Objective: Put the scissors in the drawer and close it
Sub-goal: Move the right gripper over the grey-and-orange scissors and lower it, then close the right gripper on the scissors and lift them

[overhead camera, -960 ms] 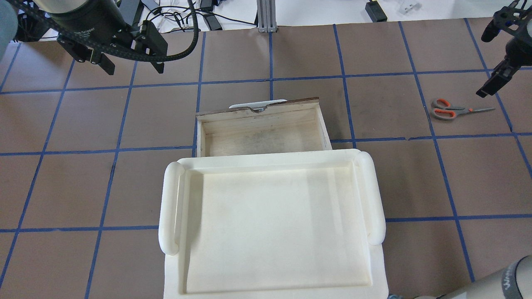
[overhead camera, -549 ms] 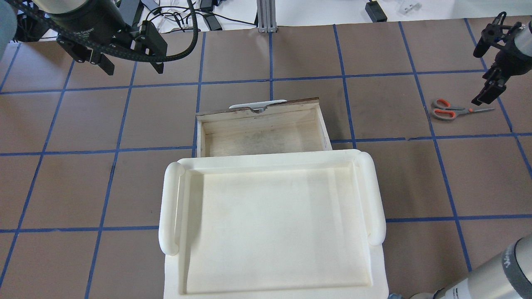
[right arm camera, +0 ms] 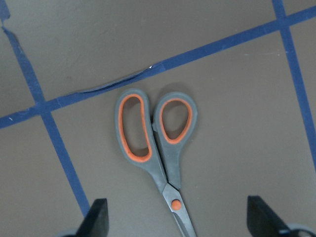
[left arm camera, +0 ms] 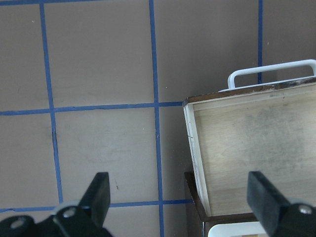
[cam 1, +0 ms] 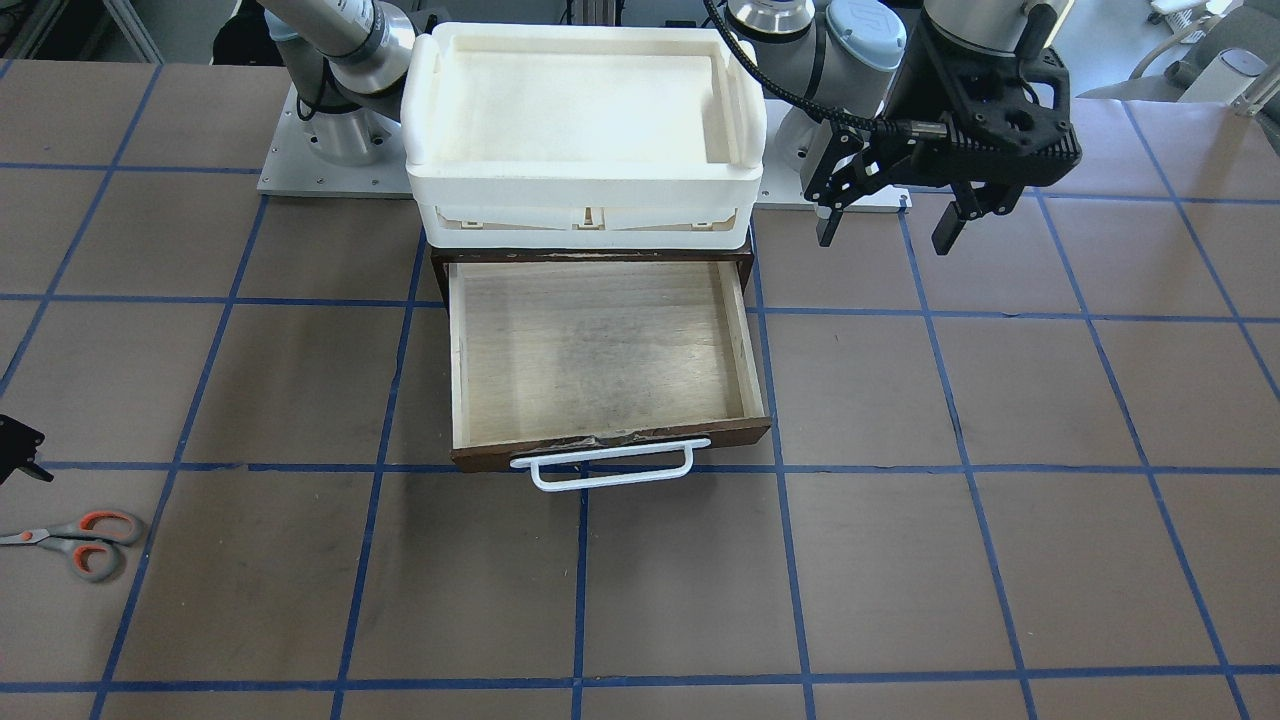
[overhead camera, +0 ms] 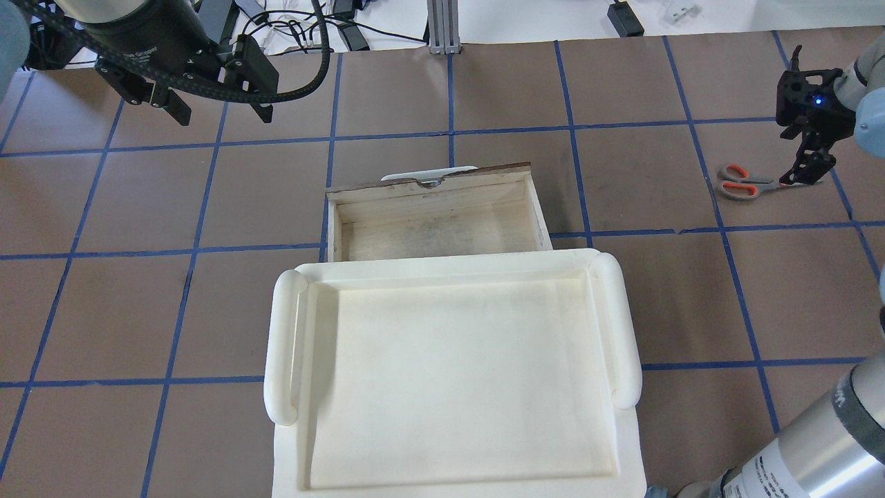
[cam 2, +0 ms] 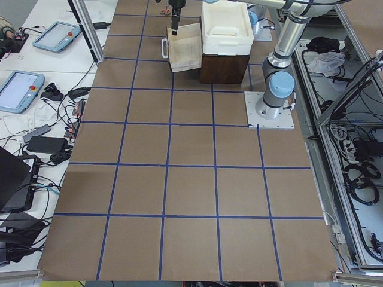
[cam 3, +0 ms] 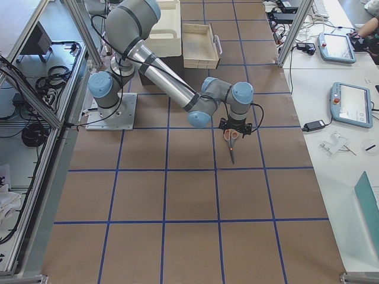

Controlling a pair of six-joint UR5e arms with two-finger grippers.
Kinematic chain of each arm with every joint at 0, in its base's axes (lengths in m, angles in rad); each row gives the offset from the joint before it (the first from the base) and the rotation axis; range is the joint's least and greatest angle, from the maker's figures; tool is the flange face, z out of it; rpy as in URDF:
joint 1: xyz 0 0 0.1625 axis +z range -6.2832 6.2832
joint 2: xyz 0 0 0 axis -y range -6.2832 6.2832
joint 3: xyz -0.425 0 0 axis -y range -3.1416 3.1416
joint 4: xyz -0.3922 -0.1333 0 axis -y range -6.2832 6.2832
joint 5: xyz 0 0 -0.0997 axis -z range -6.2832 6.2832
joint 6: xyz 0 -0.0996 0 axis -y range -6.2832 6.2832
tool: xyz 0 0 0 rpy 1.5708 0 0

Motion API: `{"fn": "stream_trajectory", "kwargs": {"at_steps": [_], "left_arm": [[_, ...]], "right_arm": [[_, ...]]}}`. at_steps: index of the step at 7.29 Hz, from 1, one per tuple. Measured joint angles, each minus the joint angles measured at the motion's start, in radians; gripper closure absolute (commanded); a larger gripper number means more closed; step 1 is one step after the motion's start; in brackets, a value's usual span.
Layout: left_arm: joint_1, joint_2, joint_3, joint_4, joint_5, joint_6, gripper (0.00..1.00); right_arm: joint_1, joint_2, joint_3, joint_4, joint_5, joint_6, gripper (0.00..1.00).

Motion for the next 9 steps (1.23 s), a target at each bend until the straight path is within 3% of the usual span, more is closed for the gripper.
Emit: {"fn": "stream_trajectory", "kwargs": {"at_steps": [7, 8, 9], "left_arm": [[0.000, -0.002, 0.000, 0.001, -0.002, 0.002, 0.00], [0.000, -0.002, 0.000, 0.002, -0.002, 0.002, 0.00], [0.000, -0.002, 0.000, 0.002, -0.002, 0.002, 0.00]], "right_arm": [[-0.033, 0.110, -0.025, -0.007, 0.043, -0.180, 0.06], [-0.033, 0.113, -0.025, -0.007, 0.041, -0.184, 0.22], [-0.033, 0.114, -0.025, -0.007, 0.039, -0.187, 0.54]]}}
